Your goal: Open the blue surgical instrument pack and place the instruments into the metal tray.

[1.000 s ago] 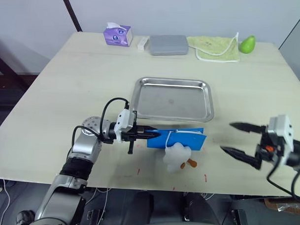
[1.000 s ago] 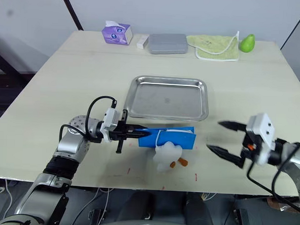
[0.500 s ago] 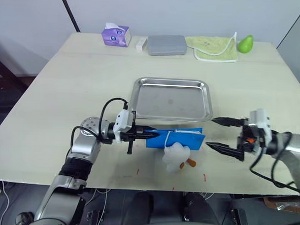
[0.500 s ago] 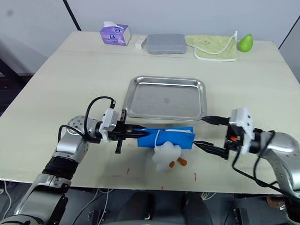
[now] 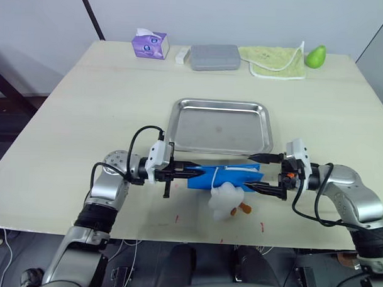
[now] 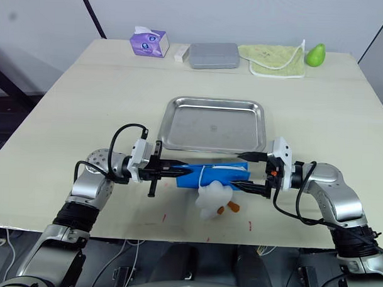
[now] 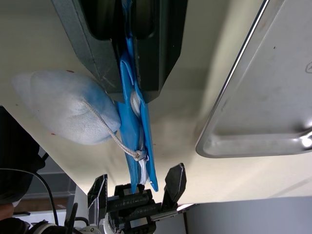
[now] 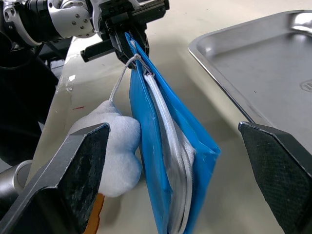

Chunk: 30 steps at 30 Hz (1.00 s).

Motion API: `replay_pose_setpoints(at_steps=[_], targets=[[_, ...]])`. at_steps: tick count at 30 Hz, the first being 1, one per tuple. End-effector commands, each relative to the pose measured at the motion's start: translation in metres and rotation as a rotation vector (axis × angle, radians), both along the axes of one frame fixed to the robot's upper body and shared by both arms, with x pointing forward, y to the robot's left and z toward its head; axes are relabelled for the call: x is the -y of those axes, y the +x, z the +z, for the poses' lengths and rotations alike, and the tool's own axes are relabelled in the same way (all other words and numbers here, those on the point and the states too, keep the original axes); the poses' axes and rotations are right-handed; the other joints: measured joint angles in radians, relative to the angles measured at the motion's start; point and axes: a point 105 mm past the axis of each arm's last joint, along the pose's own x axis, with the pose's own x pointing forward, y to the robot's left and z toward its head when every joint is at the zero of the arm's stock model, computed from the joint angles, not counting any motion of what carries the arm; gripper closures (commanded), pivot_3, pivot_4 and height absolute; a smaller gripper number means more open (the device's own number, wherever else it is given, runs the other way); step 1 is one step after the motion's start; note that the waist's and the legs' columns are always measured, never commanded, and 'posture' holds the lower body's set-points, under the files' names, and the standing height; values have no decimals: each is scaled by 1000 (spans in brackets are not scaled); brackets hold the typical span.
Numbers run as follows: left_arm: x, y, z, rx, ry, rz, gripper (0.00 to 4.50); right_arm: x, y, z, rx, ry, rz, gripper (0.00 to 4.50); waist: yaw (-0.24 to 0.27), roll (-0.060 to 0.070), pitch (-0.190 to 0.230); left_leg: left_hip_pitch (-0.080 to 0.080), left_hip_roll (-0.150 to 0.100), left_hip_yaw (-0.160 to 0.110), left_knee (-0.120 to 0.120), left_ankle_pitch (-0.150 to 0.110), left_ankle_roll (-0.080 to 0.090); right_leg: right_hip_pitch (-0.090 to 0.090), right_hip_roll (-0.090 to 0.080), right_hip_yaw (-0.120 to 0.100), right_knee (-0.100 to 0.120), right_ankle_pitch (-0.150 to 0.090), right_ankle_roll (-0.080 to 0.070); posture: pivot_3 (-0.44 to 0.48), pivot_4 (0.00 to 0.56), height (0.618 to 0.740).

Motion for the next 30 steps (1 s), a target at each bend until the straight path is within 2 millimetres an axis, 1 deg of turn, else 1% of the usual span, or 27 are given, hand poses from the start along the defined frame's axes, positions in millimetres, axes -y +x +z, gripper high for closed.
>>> replay_pose_setpoints(at_steps=[1, 2, 3, 5, 9, 10, 11, 13, 17, 19, 21, 22, 23, 24, 26, 27, 29, 30], targets=[[-1, -3, -4, -9, 28, -3, 4500, 0, 2, 9, 42, 30, 4, 54, 0, 0, 0, 0, 0, 0, 0, 0, 0, 0, 0, 0, 0, 0, 0, 0, 150, 740], [-1, -3, -4, -9, 28, -2, 4500, -1, 2, 10, 39, 36, 2, 54, 0, 0, 0, 0, 0, 0, 0, 0, 0, 0, 0, 0, 0, 0, 0, 0, 150, 740], [-1, -3, -4, -9, 28, -2, 4500, 0, 3, 9, 36, 37, 1, 292, 0, 0, 0, 0, 0, 0, 0, 0, 0, 0, 0, 0, 0, 0, 0, 0, 150, 740], [-1, -3, -4, -10, 26, -3, 4500, 0, 2, 6, 33, 30, 1, 904, 0, 0, 0, 0, 0, 0, 0, 0, 0, 0, 0, 0, 0, 0, 0, 0, 150, 740], [-2, -4, -4, -10, 27, -4, 4500, 0, 3, 5, 37, 30, 0, 2526, 0, 0, 0, 0, 0, 0, 0, 0, 0, 0, 0, 0, 0, 0, 0, 0, 150, 740], [-2, -4, -4, -11, 27, -5, 4500, 1, 3, 6, 37, 35, -2, 3042, 0, 0, 0, 0, 0, 0, 0, 0, 0, 0, 0, 0, 0, 0, 0, 0, 150, 740], [-2, -5, -4, -12, 27, -6, 4500, 1, 3, 6, 35, 37, 0, 3695, -1, 0, 0, 0, 0, 0, 0, 0, 0, 0, 0, 0, 0, 0, 0, 0, 150, 740], [-2, -5, -4, -13, 27, -6, 4500, 2, 2, 7, 33, 38, 1, 4428, -1, 0, 0, 0, 0, 0, 0, 0, 0, 0, 0, 0, 0, 0, 0, 0, 150, 740], [-2, -5, -4, -27, 24, -8, 4500, 1, 2, 7, 31, 41, 9, 4482, -1, 0, 0, 0, 0, 0, 0, 0, 0, 0, 0, 0, 0, 0, 0, 0, 150, 740], [-2, -4, -1, -49, 8, 4, 4500, 1, 2, 8, 31, 42, 14, 4482, -1, 0, 0, 0, 0, 0, 0, 0, 0, 0, 0, 0, 0, 0, 0, 0, 150, 740], [-5, -5, 6, -89, -26, 12, 3779, 0, 1, 8, 30, 42, 22, 4500, -1, 0, 0, 0, 0, 0, 0, 0, 0, 0, 0, 0, 0, 0, 0, 0, 150, 740], [-7, -5, 10, -97, -43, 26, 3590, 0, 1, 9, 30, 41, 24, 4500, -2, 0, 0, 0, 0, 0, 0, 0, 0, 0, 0, 0, 0, 0, 0, 0, 150, 740], [-11, -4, 14, -108, -63, 44, 2911, 0, 1, 9, 29, 41, 25, 4500, -3, 0, 0, 0, 0, 0, 0, 0, 0, 0, 0, 0, 0, 0, 0, 0, 150, 740], [-14, -5, 17, -119, -73, 58, 2657, 0, 1, 9, 29, 40, 26, 4500, -3, 0, 0, 0, 0, 0, 0, 0, 0, 0, 0, 0, 1, 0, 0, 0, 150, 740], [-25, -9, 22, -164, -84, 77, 1729, 0, 1, 9, 31, 36, 26, 4500, -3, 0, 1, 0, 1, -1, 0, 0, 0, 0, 0, 0, 1, 0, 0, 0, 150, 740], [-35, -14, 25, -200, -85, 92, 1729, 1, 3, 10, 33, 31, 25, 4500, -4, 0, 1, 0, 1, -1, 0, 0, 0, 0, 0, 0, 1, 0, 0, 0, 150, 740], [-47, -22, 29, -249, -88, 112, 759, 3, 4, 10, 38, 23, 21, 4500, -6, 1, 1, 0, 1, 0, 0, 0, 0, -1, 0, 0, 1, 0, 0, 0, 150, 740], [-51, -25, 32, -271, -93, 122, 619, 4, 5, 11, 40, 21, 17, 4500, -6, 1, 2, 0, 1, 0, 0, 0, 0, -1, 0, 0, 1, 0, 0, 0, 150, 740]])
